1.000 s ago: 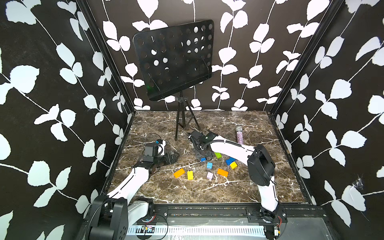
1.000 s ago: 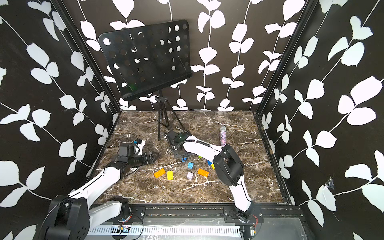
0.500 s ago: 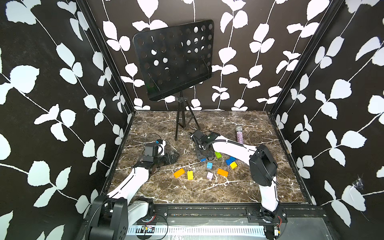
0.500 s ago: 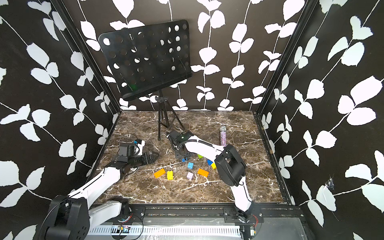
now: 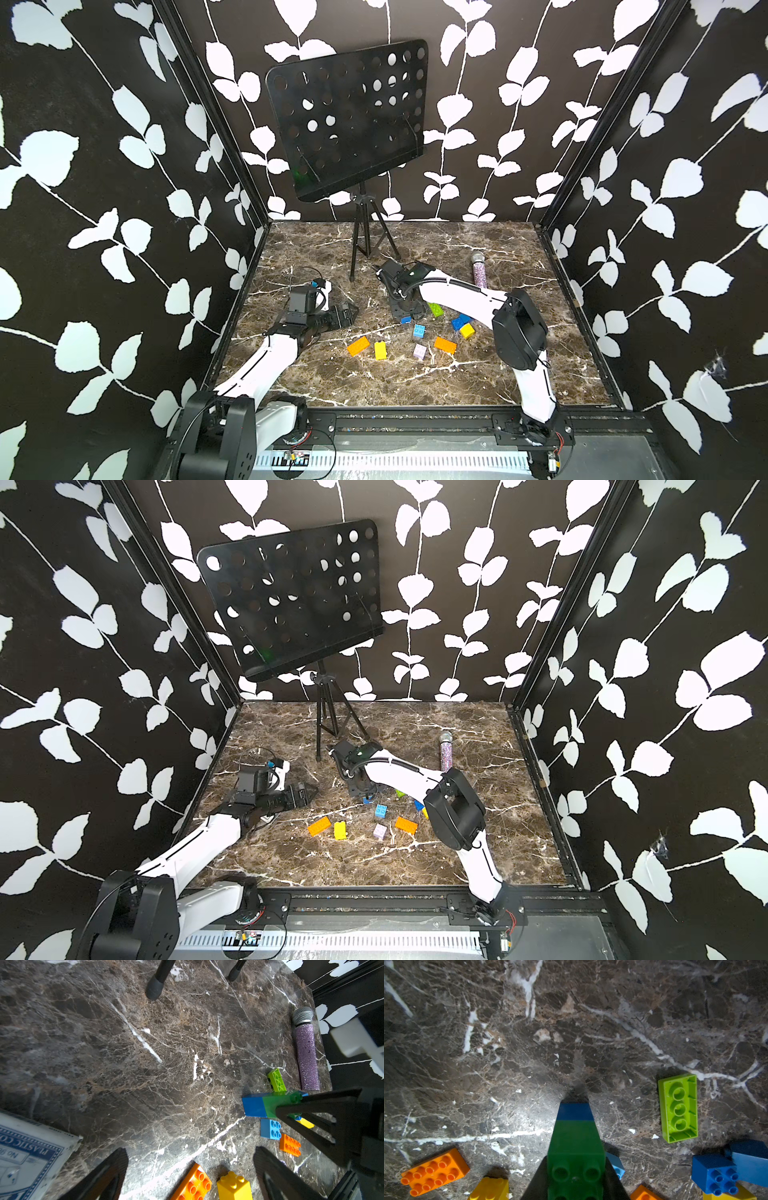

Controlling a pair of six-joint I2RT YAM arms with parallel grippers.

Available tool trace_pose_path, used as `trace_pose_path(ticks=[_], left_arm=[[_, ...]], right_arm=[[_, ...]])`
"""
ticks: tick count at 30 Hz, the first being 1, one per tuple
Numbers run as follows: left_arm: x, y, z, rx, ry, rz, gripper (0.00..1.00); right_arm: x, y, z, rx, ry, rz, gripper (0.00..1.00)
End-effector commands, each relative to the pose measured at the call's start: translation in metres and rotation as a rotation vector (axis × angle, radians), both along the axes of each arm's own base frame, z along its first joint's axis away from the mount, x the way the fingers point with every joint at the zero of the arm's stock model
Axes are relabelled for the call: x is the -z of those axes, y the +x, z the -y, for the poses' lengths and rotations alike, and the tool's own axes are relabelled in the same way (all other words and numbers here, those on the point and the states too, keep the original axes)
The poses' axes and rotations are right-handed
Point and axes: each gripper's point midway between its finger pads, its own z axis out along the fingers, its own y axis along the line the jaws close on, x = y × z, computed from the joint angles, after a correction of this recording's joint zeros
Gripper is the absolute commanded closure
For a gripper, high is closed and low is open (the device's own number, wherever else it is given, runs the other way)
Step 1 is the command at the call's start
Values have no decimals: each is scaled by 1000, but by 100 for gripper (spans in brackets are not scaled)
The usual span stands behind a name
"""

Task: Assemble a fork with lego
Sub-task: Assemble the lego brick with the lego brick.

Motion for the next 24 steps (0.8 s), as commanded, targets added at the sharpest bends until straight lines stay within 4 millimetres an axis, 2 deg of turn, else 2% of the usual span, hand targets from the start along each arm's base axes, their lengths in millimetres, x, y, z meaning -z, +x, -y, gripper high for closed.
trace_pose_path(ticks=[1,5,8,10,15,21,24], left_arm=[[-3,-1,-4,0,19,24,3],[-5,-2,-6,-6,32,36,4],[-6,-3,-6,-6,31,38,3],[-6,-4,-5,-1,26,35,3],[-11,-4,-5,-2,21,40,3],[-12,-3,-5,-10,14,32,3],[-11,-4,-5,-15,11,25,3]], right_arm=[[73,-51,50,-12,-294,-246,94],[87,-56,48,7,-271,-242,95],[86,-51,48,28,-251,-228,95],[79,-47,47,50,-239,-206,94],[45,-30,53,72,-227,-95,93],[47,-34,63,112,-212,-127,91],[38,-26,69,137,-210,-94,91]])
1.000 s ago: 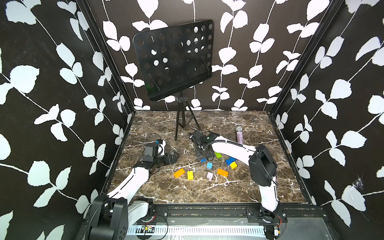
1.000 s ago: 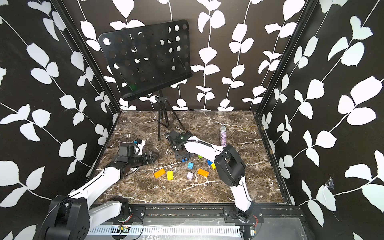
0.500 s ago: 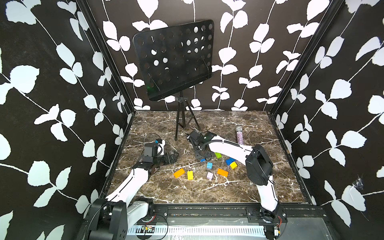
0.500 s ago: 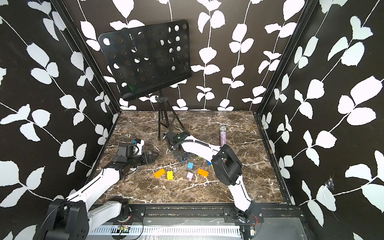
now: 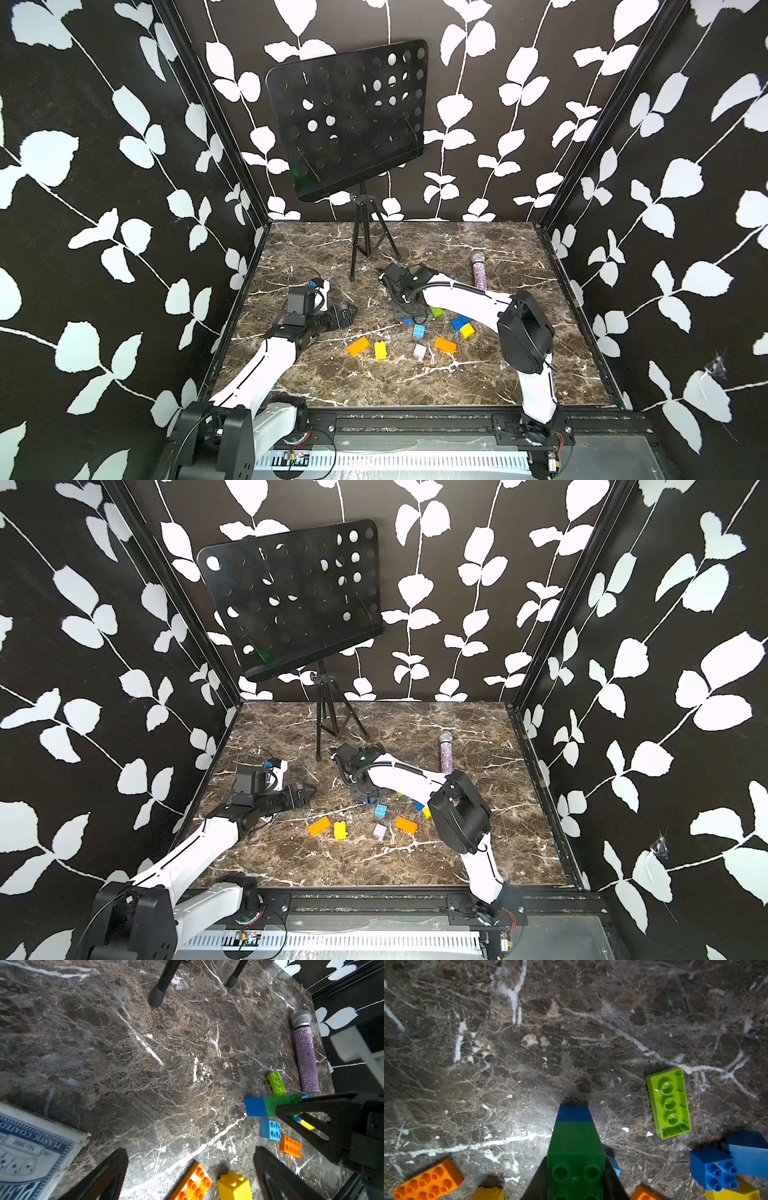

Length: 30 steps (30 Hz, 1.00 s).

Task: Assemble a fork with lego
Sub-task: Assemble the lego brick with the lego brick.

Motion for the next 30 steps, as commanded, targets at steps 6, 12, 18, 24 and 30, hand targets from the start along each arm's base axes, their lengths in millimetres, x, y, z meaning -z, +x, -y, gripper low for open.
trace_pose_path(ticks=[6,12,18,24,30], left_arm=[[1,-1,-2,-6,5,-14,3],[2,0,-2,-5,10,-21,3],[2,0,-2,-1,15,-28,3],[-7,1,0,4,6,-20,3],[-15,-1,5,8,-30,-27,3]], right_arm=[[44,-24,62,106,-176,-165,90],[52,-29,54,89,-127,-194,82],[27,-18,47,35,-85,-128,54],[-13,-13,47,-40,-46,-49,43],[-28,-32,68,-205,-41,-20,33]])
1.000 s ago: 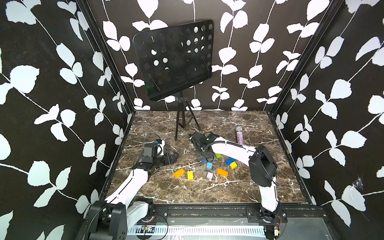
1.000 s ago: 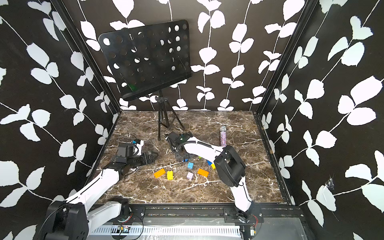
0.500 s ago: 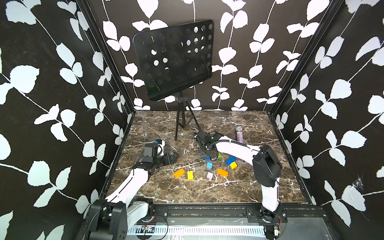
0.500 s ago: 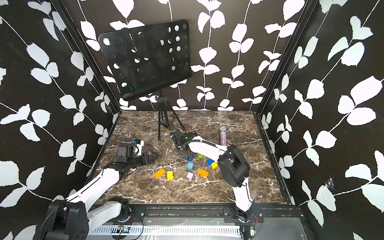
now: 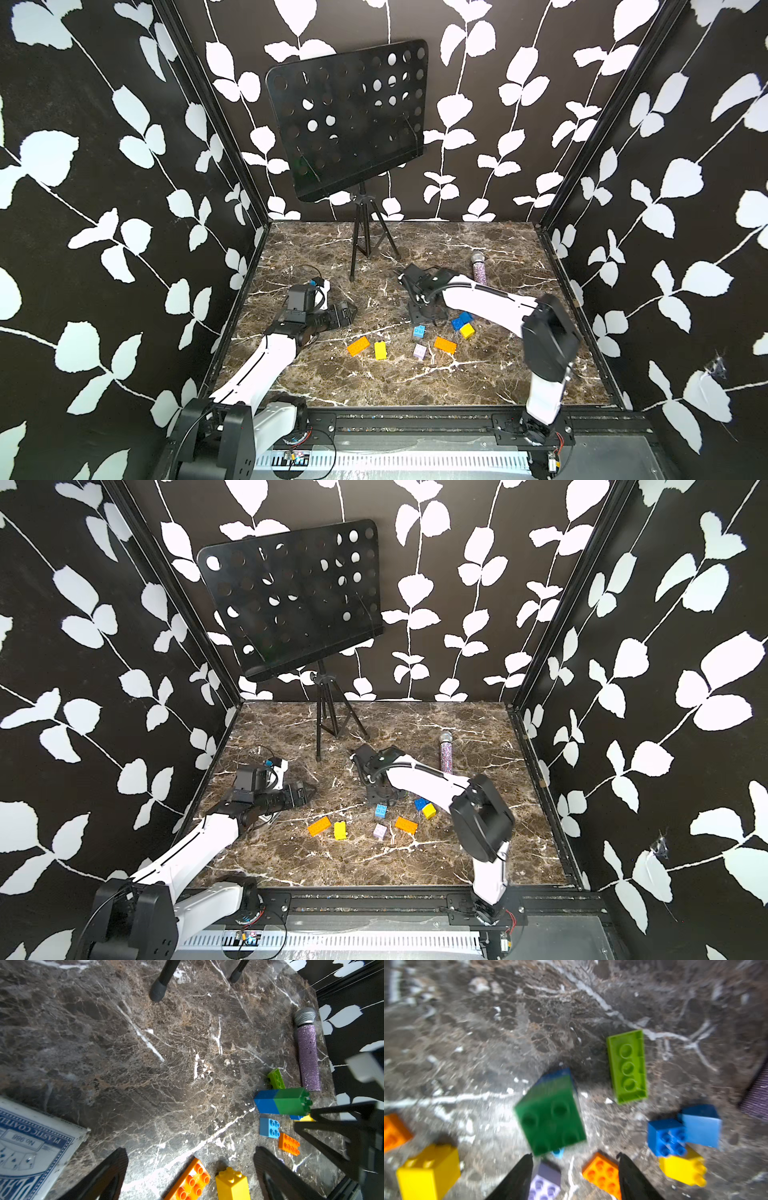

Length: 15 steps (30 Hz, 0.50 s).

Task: Assemble a fork with lego
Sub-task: Assemble the lego brick with the lego brick, then pick up the lego brick from the center of the board.

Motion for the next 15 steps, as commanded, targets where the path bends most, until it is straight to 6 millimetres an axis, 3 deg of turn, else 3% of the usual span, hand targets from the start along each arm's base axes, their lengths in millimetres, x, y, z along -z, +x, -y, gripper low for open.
trace_pose_path(ticks=[1,3,5,8,11,15], left_arm=[[-13,-3,4,6,-26,4,3],[-16,-5,8,14,-26,4,3],[-17,-8,14,26,-3,1,4],[-15,-10,21,29,42,-10,4],[-16,-9,29,31,22,-12,4],[-16,-9,34,43,24,-20,5]], right_arm=[[-5,-15,22,-120,-28,-14,32],[7,-33,37,-201,-36,-68,32],[12,-49,36,-342,8,-89,32],[3,-69,24,-591,99,-64,31],[0,-70,31,-732,57,-17,30],[18,-81,56,-935,-73,-80,31]])
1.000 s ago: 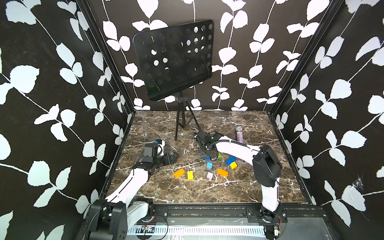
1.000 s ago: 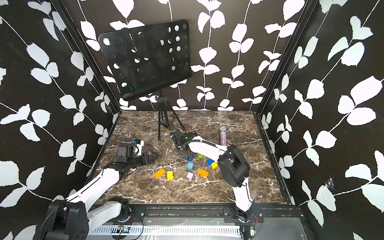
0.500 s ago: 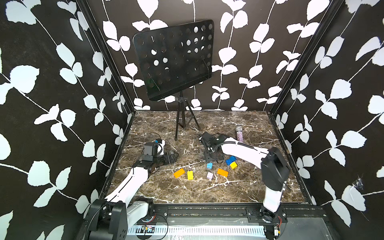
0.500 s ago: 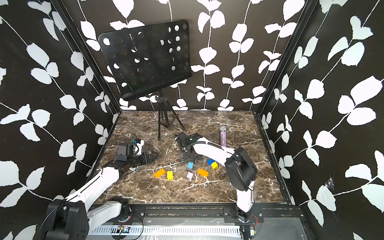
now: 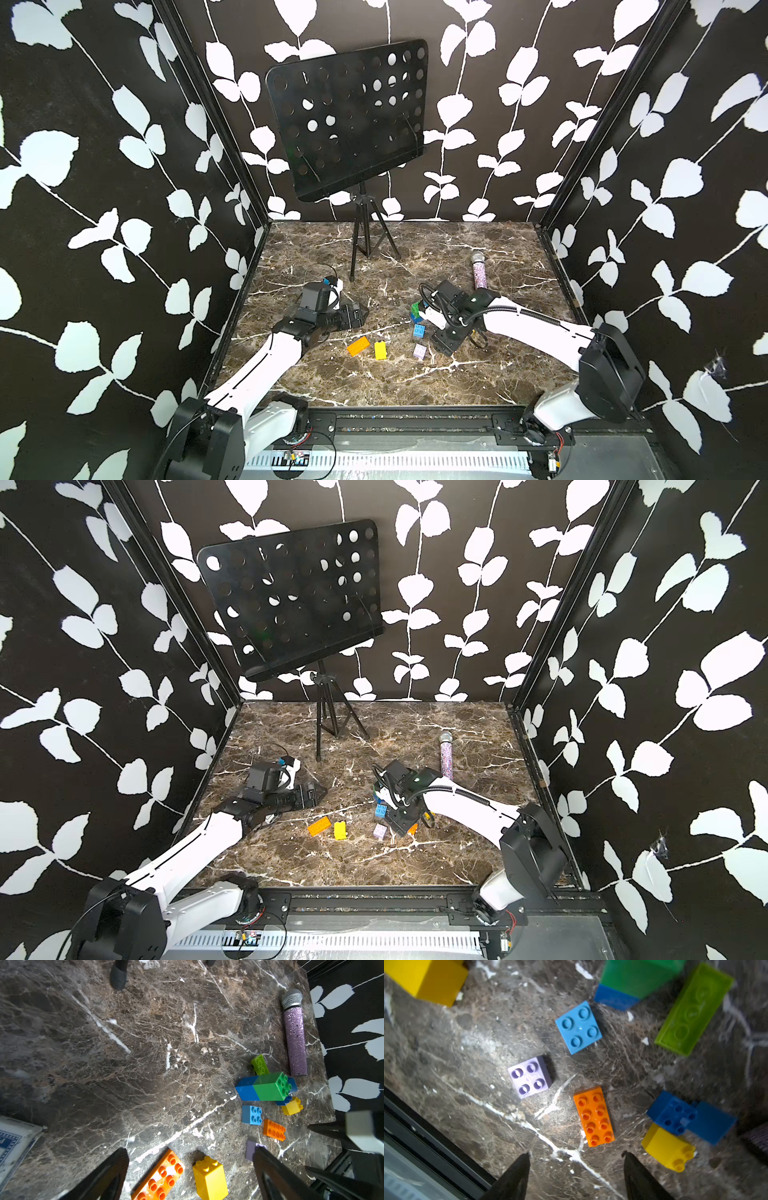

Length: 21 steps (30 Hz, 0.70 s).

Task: Assemble a fork with lego
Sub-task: Pick up the lego brick from the center of the board.

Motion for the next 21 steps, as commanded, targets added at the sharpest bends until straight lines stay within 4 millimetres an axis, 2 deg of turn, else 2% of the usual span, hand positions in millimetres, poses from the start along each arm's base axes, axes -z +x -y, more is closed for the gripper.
trace_pose_path(ticks=[1,8,18,21], left_arm=[[-7,4,1,-16,5,4,5],[-3,5,5,-10,5,-10,6],[3,8,5,-17,18,-24,7],[5,9,6,-15,18,-34,7]], right_arm=[[15,-12,18,-275,-85,-16,32],[34,-5,33,-337,-101,-41,37],[57,-16,18,-346,-27,-147,44],[68,-11,25,-334,-89,-152,47]])
